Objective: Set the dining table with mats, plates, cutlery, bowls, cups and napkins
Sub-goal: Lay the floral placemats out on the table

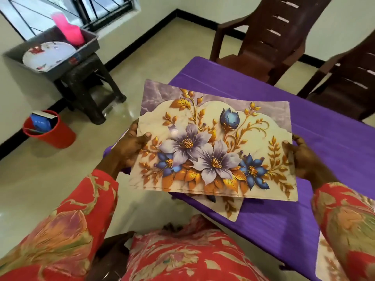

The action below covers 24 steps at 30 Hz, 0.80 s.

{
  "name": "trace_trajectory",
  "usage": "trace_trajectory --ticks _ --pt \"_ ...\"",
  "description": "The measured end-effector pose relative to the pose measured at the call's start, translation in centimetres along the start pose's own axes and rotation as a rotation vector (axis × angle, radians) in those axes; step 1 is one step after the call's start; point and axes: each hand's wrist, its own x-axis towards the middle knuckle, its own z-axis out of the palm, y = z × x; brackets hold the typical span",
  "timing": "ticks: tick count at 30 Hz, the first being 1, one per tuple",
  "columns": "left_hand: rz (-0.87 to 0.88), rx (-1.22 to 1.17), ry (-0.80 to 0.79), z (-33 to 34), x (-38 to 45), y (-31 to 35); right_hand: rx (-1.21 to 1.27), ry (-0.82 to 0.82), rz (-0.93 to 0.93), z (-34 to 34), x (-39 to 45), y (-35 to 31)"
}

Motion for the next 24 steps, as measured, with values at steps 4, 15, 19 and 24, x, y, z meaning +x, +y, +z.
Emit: trace_trajectory --ticks 4,15,19,24 --pt "0.051 -0.038 0.084 -2.0 0.5 0.4 -0.127 -0.015 -0.026 4.0 2.0 -2.3" --pt "0.051 -0.139 0.233 -9.3 -0.4 1.9 -0.139 -0.361 -0.004 11.5 3.9 -5.8" --pt "0.035 -0.154 0.208 -11.9 1.2 3.1 -0.089 -0.369 -0.014 14.8 4.3 -6.2" --pt "0.008 -0.182 0.096 -16.2 6.0 6.2 -0.025 -0.33 -0.014 19.5 5.3 -7.1"
